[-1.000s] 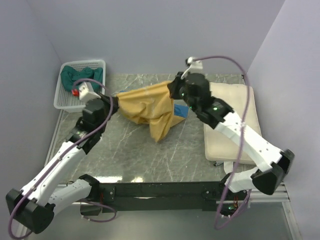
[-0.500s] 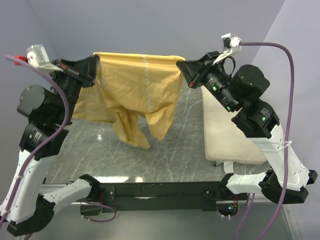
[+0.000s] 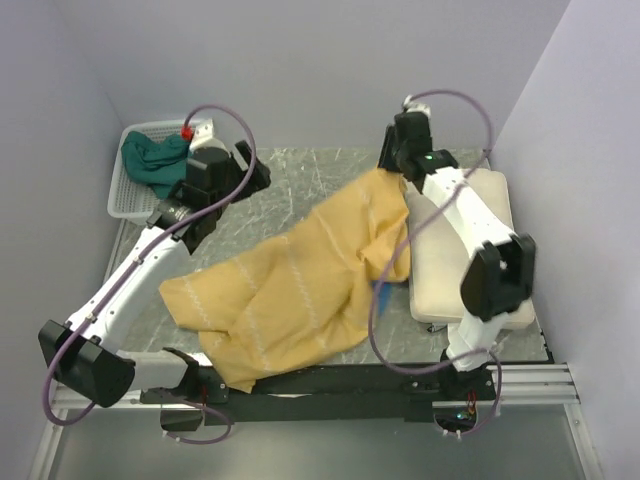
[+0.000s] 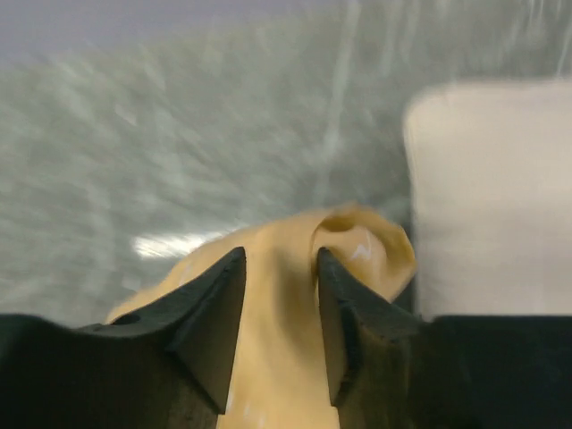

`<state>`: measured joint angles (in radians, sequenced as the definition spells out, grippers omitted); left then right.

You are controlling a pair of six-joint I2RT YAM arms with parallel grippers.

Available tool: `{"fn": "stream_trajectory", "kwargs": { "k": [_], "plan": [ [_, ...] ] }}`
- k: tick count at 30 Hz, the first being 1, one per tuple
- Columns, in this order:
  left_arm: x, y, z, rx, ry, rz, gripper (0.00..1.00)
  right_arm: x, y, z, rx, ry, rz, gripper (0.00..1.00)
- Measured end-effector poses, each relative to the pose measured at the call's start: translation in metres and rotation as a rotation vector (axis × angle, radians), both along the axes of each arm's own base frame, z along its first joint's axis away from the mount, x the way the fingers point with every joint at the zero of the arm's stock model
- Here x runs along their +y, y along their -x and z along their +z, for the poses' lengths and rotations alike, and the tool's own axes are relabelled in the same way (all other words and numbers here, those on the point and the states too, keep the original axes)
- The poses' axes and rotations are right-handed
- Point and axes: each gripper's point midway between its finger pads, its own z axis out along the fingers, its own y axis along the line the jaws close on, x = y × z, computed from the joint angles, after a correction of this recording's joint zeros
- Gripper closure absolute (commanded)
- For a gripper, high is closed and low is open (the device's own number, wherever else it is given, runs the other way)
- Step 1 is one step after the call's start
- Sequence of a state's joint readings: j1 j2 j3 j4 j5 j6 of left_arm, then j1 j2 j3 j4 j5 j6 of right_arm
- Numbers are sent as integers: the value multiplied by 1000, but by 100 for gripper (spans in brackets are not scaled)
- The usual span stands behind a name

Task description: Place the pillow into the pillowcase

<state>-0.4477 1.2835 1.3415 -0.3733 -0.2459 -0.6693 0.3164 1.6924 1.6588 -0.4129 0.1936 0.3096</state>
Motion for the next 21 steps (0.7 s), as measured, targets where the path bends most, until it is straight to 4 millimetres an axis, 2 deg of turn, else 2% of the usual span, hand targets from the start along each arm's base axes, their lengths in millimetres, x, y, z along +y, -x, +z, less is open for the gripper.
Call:
{"fn": "stream_trajectory", "kwargs": {
  "k": [2, 3, 5, 6, 9, 12, 13, 15, 17, 21],
  "plan": [
    [10, 9, -27, 59, -3, 51, 13, -6, -6, -64, 155, 35, -16, 33],
    [18, 16, -39, 80, 7, 87, 14, -7, 4, -93, 230, 48, -6, 30],
    [38, 34, -60, 114, 32, 177, 14, -6, 18, -104, 269, 54, 2, 27],
    [48, 45, -70, 129, 50, 223, 15, -5, 28, -102, 269, 51, 9, 25],
    [81, 76, -108, 184, 103, 392, 15, 7, 53, -65, 181, 29, 49, 20],
    [100, 91, -145, 251, 141, 537, 13, 26, 72, -13, 31, -12, 111, 18],
    [107, 96, -164, 287, 147, 592, 13, 34, 76, -1, -9, -24, 137, 18],
    [116, 101, -189, 337, 144, 660, 12, 45, 77, 10, -52, -39, 178, 17],
    [126, 104, -213, 390, 133, 730, 12, 53, 68, 5, -60, -37, 206, 16],
    [140, 99, -245, 461, 123, 840, 14, 74, 42, -48, 39, 8, 273, 16]
  ]
}}
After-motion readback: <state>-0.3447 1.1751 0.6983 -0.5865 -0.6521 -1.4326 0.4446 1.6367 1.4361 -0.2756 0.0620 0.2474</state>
